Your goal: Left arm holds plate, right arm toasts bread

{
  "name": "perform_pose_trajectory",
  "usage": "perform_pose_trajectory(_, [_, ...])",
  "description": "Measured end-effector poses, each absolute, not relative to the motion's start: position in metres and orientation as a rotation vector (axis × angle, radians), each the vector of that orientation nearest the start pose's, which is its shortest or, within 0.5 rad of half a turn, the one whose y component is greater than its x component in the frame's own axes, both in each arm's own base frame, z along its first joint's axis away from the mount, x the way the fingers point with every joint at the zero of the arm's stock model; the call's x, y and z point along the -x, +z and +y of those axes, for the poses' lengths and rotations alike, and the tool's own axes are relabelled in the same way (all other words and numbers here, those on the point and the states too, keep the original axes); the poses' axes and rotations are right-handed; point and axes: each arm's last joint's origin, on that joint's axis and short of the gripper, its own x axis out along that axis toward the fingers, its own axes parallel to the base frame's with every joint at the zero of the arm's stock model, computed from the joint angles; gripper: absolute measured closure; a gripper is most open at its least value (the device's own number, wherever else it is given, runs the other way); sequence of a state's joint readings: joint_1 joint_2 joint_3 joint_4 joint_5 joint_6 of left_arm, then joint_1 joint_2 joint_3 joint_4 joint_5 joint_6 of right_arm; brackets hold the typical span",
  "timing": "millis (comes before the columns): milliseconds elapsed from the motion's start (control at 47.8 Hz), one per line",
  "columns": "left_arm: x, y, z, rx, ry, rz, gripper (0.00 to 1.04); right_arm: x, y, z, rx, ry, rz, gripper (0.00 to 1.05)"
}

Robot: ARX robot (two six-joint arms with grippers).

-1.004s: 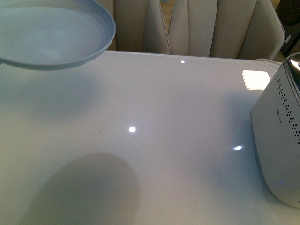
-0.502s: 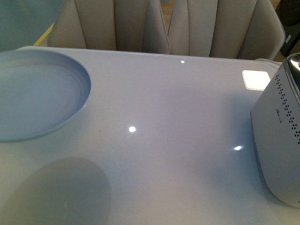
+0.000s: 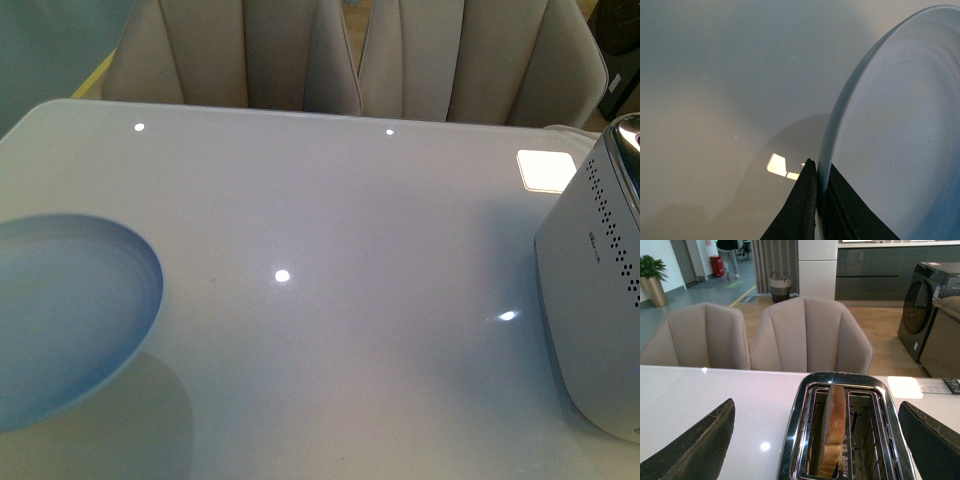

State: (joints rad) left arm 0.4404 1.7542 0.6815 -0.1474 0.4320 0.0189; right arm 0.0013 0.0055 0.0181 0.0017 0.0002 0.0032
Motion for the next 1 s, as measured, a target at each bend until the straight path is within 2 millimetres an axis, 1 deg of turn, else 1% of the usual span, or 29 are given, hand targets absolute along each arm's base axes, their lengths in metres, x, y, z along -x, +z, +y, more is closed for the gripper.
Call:
perform_pose_trajectory(125, [-0.239, 0.071, 0.106, 0.510, 0.005, 1.134, 1.02, -0.097, 0.169, 0.000, -0.003, 0.002, -0.014, 0.09])
perform_pose_trajectory(314, [-0.238, 0.057, 0.105, 0.515, -0.003, 1.129, 1.02, -0.097, 0.169, 0.000, -0.003, 0.002, -0.014, 0.09])
perform_pose_trajectory(523, [-0.249, 0.039, 0.099, 0.528, -0.018, 1.101, 1.02, -0.097, 0.169, 0.000, -0.003, 0.002, -0.014, 0.09])
perform_pose_trajectory(795, [-0.273, 0.014, 0.097, 0.537, -0.048, 1.057, 1.02, -0.097, 0.169, 0.000, -0.003, 0.002, -0.014, 0.09])
perform_pose_trajectory(1004, [-0.280, -0.006, 0.091, 0.537, -0.079, 1.062, 1.02, -0.097, 0.169, 0.000, -0.003, 0.002, -0.014, 0.09])
